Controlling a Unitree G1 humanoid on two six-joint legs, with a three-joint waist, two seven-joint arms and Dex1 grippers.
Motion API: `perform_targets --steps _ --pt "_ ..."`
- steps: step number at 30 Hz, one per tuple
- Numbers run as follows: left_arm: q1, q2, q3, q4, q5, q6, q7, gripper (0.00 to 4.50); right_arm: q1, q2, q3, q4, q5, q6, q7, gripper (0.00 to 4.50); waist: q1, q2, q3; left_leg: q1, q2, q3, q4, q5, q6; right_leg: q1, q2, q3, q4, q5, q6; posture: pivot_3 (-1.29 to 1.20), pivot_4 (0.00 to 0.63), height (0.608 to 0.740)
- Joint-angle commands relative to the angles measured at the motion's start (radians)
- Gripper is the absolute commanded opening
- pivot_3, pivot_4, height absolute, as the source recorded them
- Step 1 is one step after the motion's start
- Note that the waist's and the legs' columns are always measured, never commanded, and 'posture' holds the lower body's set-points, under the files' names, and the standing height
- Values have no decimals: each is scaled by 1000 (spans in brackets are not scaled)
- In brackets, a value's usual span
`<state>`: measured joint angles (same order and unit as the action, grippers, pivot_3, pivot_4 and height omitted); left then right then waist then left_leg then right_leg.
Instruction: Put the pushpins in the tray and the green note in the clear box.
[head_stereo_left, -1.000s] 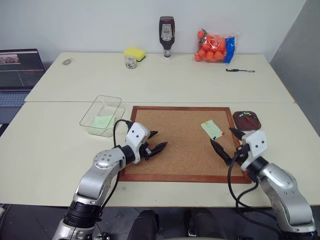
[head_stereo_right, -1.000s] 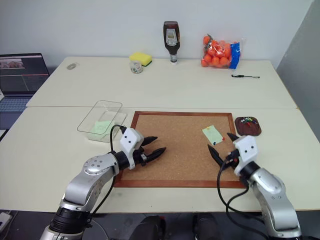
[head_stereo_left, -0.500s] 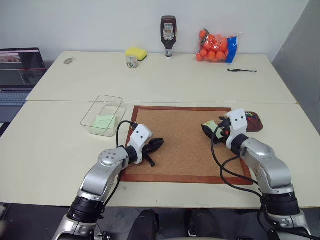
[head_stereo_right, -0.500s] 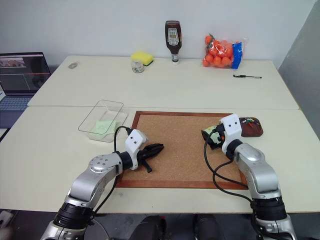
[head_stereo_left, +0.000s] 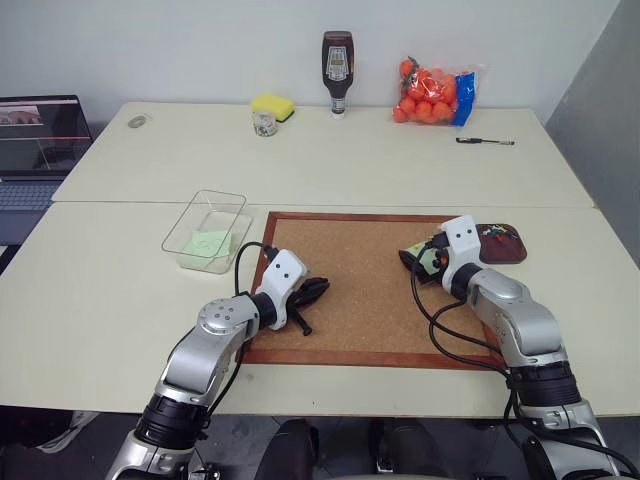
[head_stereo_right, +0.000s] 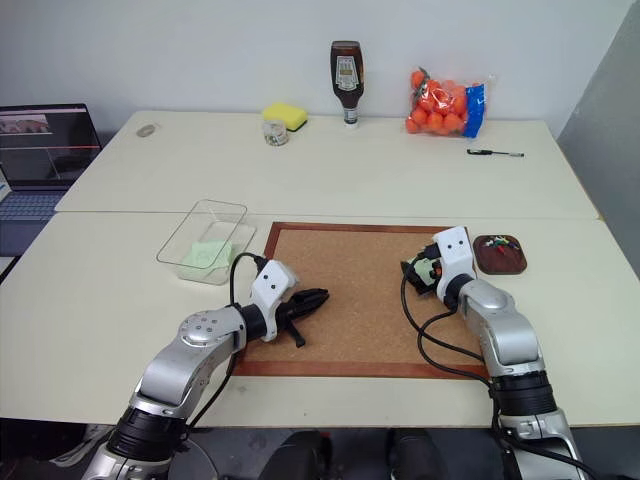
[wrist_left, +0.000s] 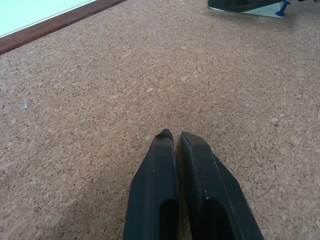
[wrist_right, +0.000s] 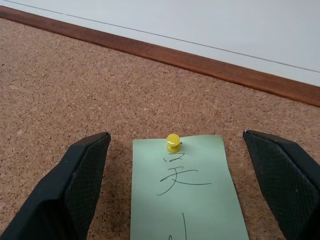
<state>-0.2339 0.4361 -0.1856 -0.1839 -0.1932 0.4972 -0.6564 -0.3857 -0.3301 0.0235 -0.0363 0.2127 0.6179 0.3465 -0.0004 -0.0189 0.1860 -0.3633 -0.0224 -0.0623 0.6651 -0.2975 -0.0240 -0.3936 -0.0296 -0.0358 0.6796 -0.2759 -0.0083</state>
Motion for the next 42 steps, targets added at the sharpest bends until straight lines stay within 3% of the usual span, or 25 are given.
perform_targets --steps 1,8,17,26,40,42 --pt "18 -4 -27 -17 9 13 -3 298 -26 5 -13 -9 -5 -32 3 4144 0 0 0 0 0 0 0 0 0 0 0 0 0 0 0 0 150 740" --pt "19 -2 -31 -17 9 13 -3 298 -24 6 -14 -2 -13 -61 2 2707 0 0 0 0 0 0 0 0 0 0 0 0 0 0 0 0 150 740" --pt "23 1 -31 -19 7 13 -7 298 -12 -10 -38 -32 -54 -159 -30 2707 0 0 0 0 0 0 0 0 0 0 0 0 0 0 0 0 150 740" --pt "20 0 -33 -17 8 11 -8 298 12 -25 -10 -45 -34 -51 18 2707 0 0 0 0 0 0 0 0 0 0 0 0 0 0 0 0 150 740" --pt "33 -3 -35 -31 8 15 -2 298 -2 -20 -5 -24 -50 -54 20 2707 0 0 0 0 0 0 0 0 0 0 0 0 0 0 0 0 150 740" --pt "34 -2 -35 -31 8 15 -2 298 -7 -19 -6 -18 -54 -55 20 2361 -1 0 0 0 0 0 0 0 0 0 0 0 0 0 0 0 150 740"
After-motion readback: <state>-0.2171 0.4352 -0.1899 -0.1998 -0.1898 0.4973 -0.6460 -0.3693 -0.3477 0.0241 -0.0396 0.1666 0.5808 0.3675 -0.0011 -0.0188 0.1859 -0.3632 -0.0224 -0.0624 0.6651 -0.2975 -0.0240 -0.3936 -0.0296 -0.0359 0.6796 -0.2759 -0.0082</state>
